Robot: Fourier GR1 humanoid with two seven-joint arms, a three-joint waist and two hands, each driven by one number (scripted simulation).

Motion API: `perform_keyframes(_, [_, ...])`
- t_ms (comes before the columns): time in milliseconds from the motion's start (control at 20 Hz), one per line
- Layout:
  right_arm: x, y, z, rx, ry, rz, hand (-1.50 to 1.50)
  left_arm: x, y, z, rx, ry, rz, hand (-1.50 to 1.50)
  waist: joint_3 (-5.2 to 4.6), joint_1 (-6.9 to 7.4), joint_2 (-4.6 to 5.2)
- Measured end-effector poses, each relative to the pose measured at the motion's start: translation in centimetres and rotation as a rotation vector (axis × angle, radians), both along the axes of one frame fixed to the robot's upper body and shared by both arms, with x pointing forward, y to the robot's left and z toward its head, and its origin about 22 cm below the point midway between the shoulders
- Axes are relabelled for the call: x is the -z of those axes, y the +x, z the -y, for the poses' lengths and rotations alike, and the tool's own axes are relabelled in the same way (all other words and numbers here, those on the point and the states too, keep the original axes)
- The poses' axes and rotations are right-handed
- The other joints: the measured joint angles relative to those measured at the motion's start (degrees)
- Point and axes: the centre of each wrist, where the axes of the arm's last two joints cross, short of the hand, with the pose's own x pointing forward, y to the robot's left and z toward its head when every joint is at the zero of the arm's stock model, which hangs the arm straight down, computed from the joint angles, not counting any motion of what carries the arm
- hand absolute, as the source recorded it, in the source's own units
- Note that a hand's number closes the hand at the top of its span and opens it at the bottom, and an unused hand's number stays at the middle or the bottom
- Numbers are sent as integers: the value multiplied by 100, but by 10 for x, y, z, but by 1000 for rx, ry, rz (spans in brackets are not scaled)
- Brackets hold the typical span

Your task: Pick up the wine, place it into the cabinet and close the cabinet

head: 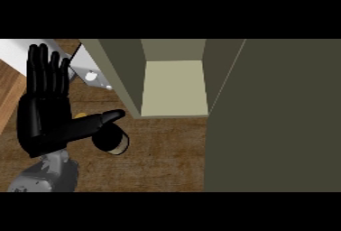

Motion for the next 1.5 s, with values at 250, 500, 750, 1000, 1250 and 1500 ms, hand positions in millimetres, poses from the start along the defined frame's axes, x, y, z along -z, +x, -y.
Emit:
perform_keyframes(250, [-10,-12,4,-16,19,-23,-150,-6,11,21,-6,-49,-26,-150,3,49,-8])
perform_keyframes(500, [-21,-14,8,-26,18,-31,-150,-11,13,42,-7,-58,-28,-150,5,72,-10])
perform_keyframes(750, [-28,-12,1,-23,7,-44,-150,-16,10,52,-11,-69,-26,-150,4,88,-10])
perform_keyframes(1000, [-31,-9,-1,-26,11,-39,-150,-21,4,56,-16,-71,-37,-150,6,98,-10])
perform_keyframes(1250, [-28,-11,3,-22,9,-50,-150,-17,3,53,-38,-60,-48,-150,5,93,-10])
perform_keyframes(1500, [-27,-14,3,-20,9,-50,-150,-11,-7,51,-67,-55,-74,-150,5,96,-13])
